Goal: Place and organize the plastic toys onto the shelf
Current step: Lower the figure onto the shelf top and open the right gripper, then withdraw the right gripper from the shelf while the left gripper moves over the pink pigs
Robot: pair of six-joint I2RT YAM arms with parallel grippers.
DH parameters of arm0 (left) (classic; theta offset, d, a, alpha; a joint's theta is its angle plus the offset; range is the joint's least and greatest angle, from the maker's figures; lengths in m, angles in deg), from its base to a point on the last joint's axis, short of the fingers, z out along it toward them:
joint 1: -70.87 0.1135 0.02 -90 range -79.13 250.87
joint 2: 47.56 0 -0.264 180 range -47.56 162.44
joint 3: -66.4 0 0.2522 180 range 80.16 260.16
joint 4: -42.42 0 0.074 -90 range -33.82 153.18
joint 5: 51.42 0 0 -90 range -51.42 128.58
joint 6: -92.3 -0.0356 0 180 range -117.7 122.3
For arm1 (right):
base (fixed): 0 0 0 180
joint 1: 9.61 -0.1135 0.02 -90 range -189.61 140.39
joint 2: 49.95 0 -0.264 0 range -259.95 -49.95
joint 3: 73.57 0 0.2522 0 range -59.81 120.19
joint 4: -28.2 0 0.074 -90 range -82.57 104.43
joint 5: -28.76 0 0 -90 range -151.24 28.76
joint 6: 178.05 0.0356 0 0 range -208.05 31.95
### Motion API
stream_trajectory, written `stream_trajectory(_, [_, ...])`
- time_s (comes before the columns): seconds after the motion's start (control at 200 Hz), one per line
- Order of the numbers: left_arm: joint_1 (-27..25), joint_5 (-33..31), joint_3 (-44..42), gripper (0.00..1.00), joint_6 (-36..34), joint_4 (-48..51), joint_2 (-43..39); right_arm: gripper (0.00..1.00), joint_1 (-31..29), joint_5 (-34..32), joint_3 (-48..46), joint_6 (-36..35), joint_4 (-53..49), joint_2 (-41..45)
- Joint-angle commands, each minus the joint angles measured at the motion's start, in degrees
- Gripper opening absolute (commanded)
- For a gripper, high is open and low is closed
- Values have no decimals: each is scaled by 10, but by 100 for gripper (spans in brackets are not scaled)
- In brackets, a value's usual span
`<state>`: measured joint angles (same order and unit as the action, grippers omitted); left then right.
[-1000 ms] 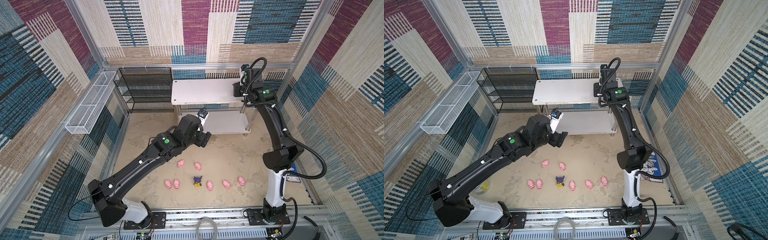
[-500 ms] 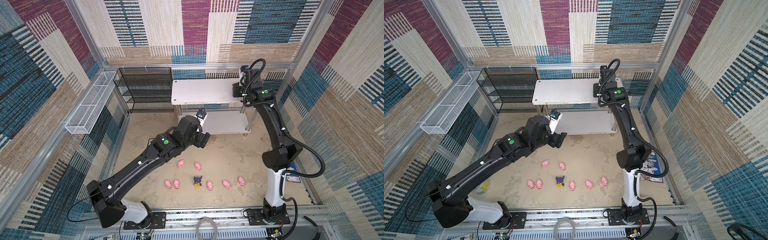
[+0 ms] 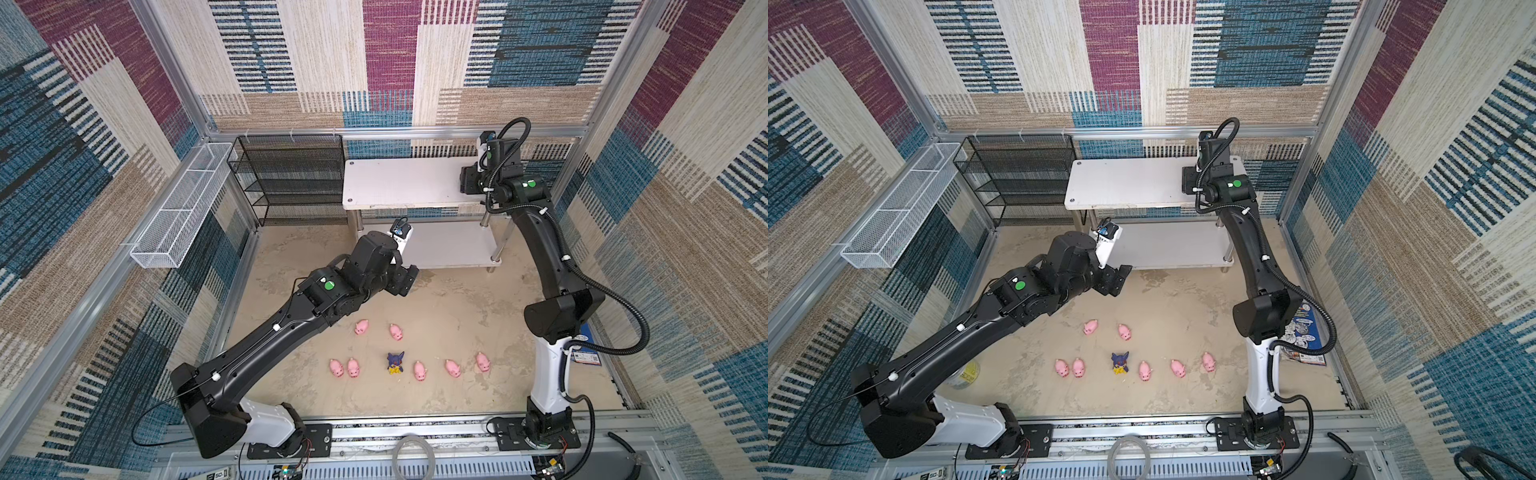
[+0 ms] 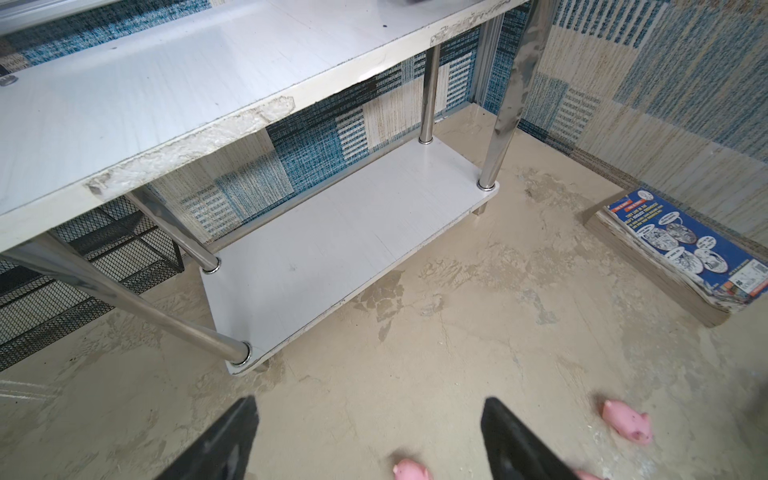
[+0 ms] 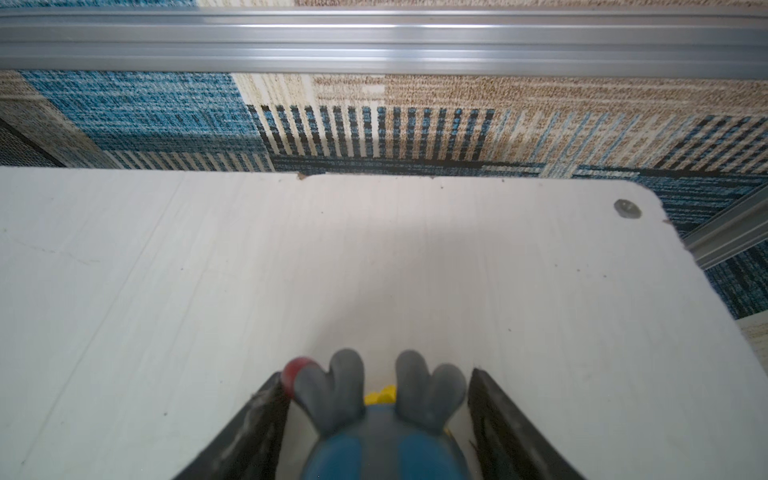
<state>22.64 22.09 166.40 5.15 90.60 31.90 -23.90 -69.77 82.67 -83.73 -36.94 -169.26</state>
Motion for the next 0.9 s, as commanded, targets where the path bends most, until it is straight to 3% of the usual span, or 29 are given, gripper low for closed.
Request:
stream_trajectory(0.0, [1, -7, -1, 89, 11, -11, -3, 75, 0, -3, -2, 9, -8, 6])
stream_trajectory(0.155, [1, -8, 0, 89, 12, -11, -6, 82, 0, -4, -4, 9, -4, 12])
stream_trajectory(0.326, [2, -14, -2, 89, 12, -17, -10, 100, 0, 1, -23, 12, 25, 39])
stream_trajectory(0.686, [3, -29, -5, 90, 16, -18, -25, 100, 0, -3, -47, 15, 49, 101])
stream_trajectory(0.897, [3, -36, -28, 91, 25, -17, -61, 100, -1, 13, -173, 29, 95, 191])
